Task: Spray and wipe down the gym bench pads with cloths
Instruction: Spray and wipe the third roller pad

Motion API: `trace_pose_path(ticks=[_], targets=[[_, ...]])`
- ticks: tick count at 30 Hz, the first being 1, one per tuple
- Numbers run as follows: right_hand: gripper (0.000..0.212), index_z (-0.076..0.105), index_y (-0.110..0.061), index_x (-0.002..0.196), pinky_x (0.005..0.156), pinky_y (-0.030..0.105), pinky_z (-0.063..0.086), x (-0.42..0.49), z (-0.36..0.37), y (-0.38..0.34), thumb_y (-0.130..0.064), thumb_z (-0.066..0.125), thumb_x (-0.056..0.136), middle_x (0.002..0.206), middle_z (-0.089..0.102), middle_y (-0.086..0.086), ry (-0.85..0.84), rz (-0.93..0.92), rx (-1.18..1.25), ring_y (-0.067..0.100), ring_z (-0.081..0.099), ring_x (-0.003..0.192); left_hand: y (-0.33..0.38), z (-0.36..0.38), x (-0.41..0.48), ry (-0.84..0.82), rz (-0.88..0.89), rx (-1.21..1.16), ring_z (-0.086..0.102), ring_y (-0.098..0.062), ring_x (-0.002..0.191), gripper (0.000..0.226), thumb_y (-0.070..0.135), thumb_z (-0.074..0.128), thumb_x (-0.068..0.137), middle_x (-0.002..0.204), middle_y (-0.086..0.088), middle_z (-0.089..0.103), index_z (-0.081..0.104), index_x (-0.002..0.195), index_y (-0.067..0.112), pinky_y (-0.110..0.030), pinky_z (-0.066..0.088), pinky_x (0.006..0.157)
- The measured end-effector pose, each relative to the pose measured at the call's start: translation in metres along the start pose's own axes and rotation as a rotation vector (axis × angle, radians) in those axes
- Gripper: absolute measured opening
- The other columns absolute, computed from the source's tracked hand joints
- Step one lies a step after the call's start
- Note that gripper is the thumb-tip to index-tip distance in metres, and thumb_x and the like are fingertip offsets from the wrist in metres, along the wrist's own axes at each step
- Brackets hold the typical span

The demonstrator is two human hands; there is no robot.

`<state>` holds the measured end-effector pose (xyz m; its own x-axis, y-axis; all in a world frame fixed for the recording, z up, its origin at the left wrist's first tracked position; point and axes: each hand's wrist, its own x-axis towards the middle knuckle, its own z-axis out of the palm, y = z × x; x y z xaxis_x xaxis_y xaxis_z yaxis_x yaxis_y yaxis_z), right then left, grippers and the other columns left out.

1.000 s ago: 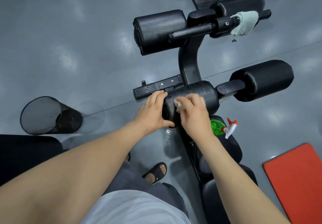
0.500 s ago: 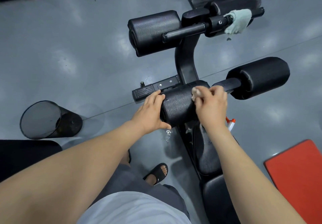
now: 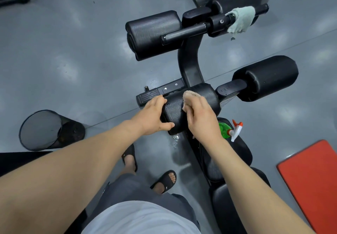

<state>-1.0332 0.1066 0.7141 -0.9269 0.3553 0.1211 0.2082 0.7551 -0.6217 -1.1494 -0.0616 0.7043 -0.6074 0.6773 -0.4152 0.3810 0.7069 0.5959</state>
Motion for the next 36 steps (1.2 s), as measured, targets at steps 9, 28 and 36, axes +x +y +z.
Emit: trace_pose_path(ticks=[9,28,36], targets=[[0.019,0.062,-0.015,0.104,0.071,0.035,0.051,-0.003,-0.017,0.016,-0.026,0.071,0.091,0.106,0.045,0.001,0.033,0.062,-0.042,0.023,0.058,0.084,0.003,0.010,-0.007,0.085,0.027,0.016,0.017,-0.025,0.152,0.102,0.045,0.089,0.072,0.162,-0.008,0.020,0.033,0.149,0.006,-0.033,0.022,0.120],[0.028,0.064,-0.013,0.121,0.076,0.040,0.055,0.005,-0.010,0.013,-0.018,0.064,0.094,0.108,0.050,0.011,0.020,-0.032,-0.123,0.033,0.061,0.085,0.004,0.018,-0.013,0.177,0.033,0.093,0.019,-0.019,0.143,0.125,0.055,0.091,0.062,0.151,0.002,0.026,0.020,0.159,0.018,-0.046,0.037,0.115],[0.021,0.069,-0.006,0.111,0.079,0.045,0.054,0.035,-0.015,0.019,-0.011,0.057,0.094,0.107,0.048,0.018,0.166,0.218,-0.192,0.040,0.058,0.082,0.004,0.016,-0.014,0.175,0.047,0.083,0.019,-0.019,0.141,0.125,0.056,0.092,0.058,0.149,0.004,0.026,0.026,0.156,0.016,-0.044,0.037,0.115]])
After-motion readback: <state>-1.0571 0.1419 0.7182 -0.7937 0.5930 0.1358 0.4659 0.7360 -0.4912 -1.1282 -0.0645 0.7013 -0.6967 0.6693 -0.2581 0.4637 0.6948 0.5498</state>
